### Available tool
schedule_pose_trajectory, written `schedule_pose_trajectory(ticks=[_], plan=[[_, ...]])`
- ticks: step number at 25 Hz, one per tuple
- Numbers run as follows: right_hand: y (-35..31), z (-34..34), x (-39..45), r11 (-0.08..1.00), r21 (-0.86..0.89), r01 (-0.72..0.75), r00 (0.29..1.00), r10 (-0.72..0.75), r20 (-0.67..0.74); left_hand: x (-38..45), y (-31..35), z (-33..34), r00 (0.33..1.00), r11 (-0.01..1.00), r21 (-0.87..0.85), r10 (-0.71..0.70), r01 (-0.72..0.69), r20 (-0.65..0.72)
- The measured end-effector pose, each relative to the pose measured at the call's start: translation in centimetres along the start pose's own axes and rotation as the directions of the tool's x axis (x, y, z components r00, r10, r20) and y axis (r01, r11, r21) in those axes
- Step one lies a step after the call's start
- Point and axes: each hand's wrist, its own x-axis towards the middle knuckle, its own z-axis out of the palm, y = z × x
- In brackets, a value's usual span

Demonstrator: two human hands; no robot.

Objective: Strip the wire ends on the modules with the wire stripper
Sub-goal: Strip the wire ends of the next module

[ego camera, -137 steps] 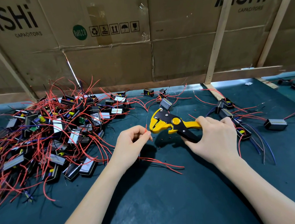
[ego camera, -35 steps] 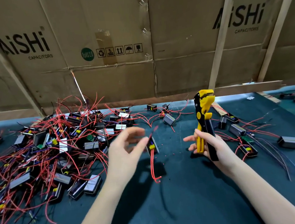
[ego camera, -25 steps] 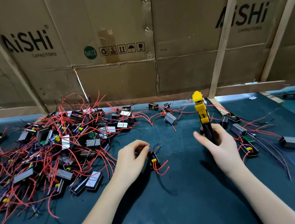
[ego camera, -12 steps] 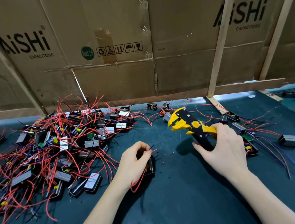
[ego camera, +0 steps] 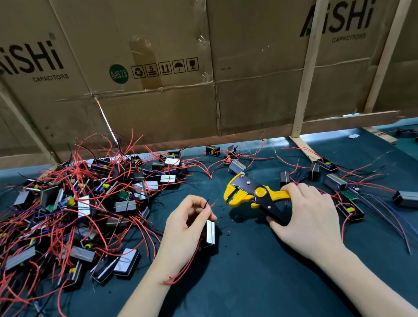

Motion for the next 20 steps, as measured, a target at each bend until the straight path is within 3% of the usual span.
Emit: schedule_pose_trajectory(ticks=[12,20], plan=[[-1.2,0.0,-0.4,0.996,0.017,0.086,0.994,-0.085,-0.065,0.0,0.0,0.5,1.0,0.998,0.054,-0.014,0.015,-0.024],[-1.5,0.0,-0.5,0.993,0.05,0.105,0.993,-0.102,-0.055,0.1,-0.1,0.7,0.997,0.998,-0.024,-0.06,0.059,-0.053]])
